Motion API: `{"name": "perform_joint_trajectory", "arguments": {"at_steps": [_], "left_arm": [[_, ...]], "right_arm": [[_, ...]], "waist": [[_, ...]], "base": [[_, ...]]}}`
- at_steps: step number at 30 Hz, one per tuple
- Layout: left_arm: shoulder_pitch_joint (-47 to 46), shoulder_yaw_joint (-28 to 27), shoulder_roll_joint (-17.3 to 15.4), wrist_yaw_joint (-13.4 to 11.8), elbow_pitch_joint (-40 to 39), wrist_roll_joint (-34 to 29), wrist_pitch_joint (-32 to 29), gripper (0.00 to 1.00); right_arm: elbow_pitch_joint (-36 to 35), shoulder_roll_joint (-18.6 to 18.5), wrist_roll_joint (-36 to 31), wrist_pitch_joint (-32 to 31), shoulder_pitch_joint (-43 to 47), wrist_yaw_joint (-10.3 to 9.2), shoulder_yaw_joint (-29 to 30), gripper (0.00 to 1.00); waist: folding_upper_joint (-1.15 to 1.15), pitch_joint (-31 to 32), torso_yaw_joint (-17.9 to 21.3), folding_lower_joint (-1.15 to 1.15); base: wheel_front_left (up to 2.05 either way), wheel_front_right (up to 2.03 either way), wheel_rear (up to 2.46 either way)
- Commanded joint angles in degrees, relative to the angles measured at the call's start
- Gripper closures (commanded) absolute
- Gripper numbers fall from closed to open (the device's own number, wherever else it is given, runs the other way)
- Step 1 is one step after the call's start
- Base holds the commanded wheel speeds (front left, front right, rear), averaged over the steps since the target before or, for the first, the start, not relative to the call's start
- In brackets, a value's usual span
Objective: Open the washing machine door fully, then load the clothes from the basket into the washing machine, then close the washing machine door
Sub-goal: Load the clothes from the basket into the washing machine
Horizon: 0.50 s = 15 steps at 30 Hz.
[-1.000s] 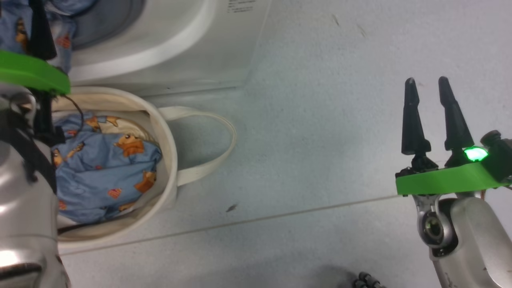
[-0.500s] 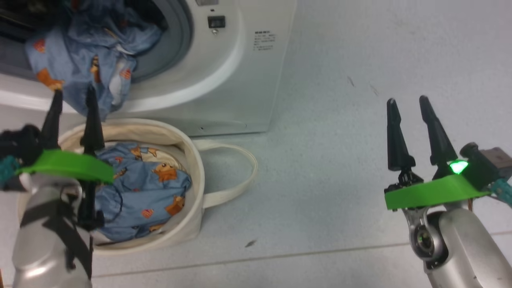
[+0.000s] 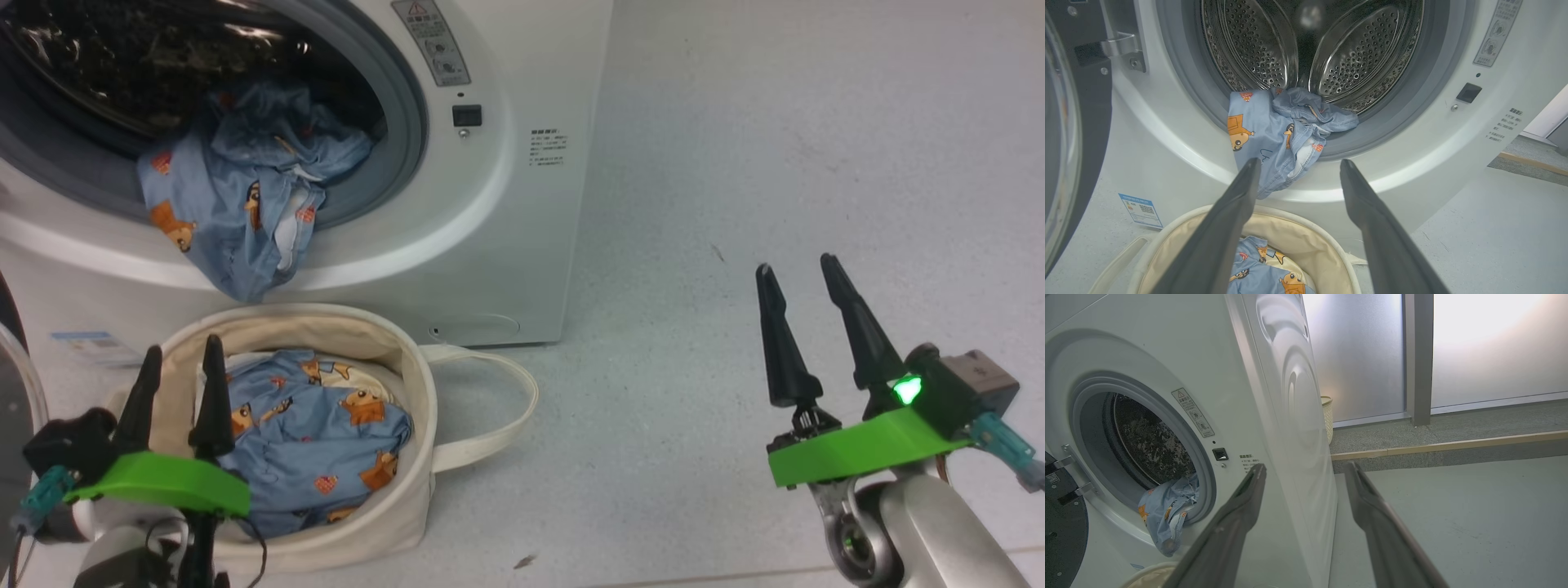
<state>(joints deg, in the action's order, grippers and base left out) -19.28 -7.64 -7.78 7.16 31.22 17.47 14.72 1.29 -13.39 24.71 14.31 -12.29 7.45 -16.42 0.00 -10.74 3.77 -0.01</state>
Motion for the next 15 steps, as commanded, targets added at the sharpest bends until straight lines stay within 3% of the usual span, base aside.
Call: {"name": "perform_joint_trajectory", "arguments": {"at_steps": [1,15], "left_arm": [[-0.4,-2.1,-1.0,0.3,-2.2,0.5,0.3,0.00],[1.0,-2.9,-0.1,0.3,-2.6,0.4,0.3,0.00]], "right_arm": [[-2.1,-0.9,-0.1,0.7,0.1,0.03,-1.3,0.00],[-1.8,-2.0,0.4,0.7,1.0,0.03,-2.0,0.00]], "waist": [[0.00,1.0,-0.1,0.01],[0.00,1.6,-0.5,0.01]], "base": [[0.00,0.00,0.00],[0.00,0.00,0.00]]}}
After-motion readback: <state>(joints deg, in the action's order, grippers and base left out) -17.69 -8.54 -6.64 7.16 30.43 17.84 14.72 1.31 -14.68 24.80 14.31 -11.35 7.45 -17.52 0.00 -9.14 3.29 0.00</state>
